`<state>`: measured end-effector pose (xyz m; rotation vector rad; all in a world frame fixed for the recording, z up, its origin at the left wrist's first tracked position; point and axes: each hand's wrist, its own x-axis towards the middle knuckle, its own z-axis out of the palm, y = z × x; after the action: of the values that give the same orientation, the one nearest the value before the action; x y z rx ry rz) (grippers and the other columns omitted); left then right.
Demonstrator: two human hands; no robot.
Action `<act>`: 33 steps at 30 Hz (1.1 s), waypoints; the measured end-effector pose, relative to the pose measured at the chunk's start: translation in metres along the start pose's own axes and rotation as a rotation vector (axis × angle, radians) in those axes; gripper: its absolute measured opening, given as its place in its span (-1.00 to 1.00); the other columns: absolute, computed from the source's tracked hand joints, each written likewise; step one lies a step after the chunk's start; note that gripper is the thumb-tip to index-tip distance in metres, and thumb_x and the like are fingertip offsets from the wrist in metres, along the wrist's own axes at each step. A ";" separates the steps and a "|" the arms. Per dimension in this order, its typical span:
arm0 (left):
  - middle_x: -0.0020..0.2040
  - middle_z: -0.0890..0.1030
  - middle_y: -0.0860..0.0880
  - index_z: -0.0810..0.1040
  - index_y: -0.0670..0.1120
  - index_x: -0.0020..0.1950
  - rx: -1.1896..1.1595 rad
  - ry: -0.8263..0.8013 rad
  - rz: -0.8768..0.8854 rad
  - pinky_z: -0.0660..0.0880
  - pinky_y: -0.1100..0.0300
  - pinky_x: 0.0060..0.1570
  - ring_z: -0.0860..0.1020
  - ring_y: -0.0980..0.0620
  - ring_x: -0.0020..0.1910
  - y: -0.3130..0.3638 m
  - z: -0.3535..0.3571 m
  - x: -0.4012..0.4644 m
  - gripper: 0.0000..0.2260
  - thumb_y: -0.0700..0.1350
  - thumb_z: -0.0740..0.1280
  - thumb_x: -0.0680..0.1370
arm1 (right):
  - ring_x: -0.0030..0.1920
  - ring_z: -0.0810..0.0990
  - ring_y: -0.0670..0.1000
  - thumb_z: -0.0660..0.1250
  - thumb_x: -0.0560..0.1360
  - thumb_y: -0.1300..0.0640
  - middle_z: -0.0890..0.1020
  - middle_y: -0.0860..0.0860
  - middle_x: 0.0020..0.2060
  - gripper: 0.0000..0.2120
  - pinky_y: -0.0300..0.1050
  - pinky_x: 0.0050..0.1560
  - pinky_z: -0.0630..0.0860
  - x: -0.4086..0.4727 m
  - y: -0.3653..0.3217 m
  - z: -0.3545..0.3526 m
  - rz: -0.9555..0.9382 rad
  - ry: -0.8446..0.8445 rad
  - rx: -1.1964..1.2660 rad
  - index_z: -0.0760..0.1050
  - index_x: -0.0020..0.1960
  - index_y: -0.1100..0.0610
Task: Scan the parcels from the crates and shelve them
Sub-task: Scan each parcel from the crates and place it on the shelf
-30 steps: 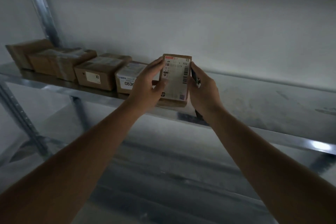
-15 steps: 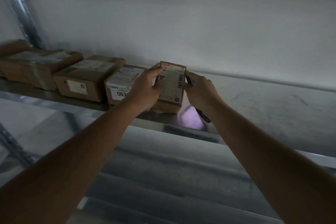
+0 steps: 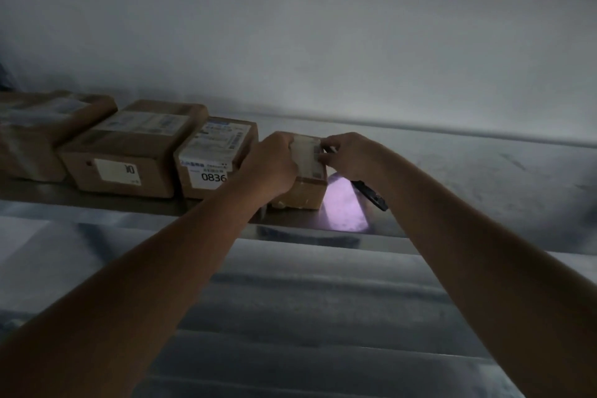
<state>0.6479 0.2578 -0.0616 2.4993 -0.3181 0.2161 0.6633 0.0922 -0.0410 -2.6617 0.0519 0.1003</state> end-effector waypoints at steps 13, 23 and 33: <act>0.20 0.62 -0.14 0.59 -0.19 0.31 0.229 0.014 0.195 0.43 0.21 -0.01 0.63 -0.08 0.12 0.004 -0.007 0.000 -0.65 -0.19 0.51 0.54 | 0.37 0.46 0.35 0.15 0.73 -0.07 0.54 0.15 0.38 -0.51 0.25 0.23 0.48 -0.022 0.004 0.016 0.047 0.300 -0.135 0.19 0.64 -0.27; 0.51 0.49 -0.15 0.45 -0.15 0.52 0.212 -0.056 0.470 0.42 -0.15 0.42 0.46 -0.16 0.47 0.033 -0.014 -0.016 -0.59 0.02 0.22 0.74 | 0.24 0.52 0.35 0.17 0.73 -0.08 0.49 0.17 0.30 -0.65 0.17 0.15 0.50 -0.112 0.005 -0.004 0.212 0.430 -0.313 0.38 0.51 -0.15; 0.67 0.28 -0.05 0.21 -0.06 0.69 0.189 -0.189 0.764 0.30 -0.10 0.55 0.28 -0.12 0.62 0.108 0.014 -0.067 -0.44 0.13 0.17 0.74 | 0.27 0.52 0.36 0.13 0.75 -0.10 0.48 0.18 0.36 -0.61 0.22 0.22 0.51 -0.220 0.061 -0.009 0.459 0.577 -0.306 0.32 0.57 -0.19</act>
<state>0.5552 0.1761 -0.0280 2.4626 -1.3813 0.3200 0.4410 0.0385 -0.0436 -2.8328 0.8945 -0.5545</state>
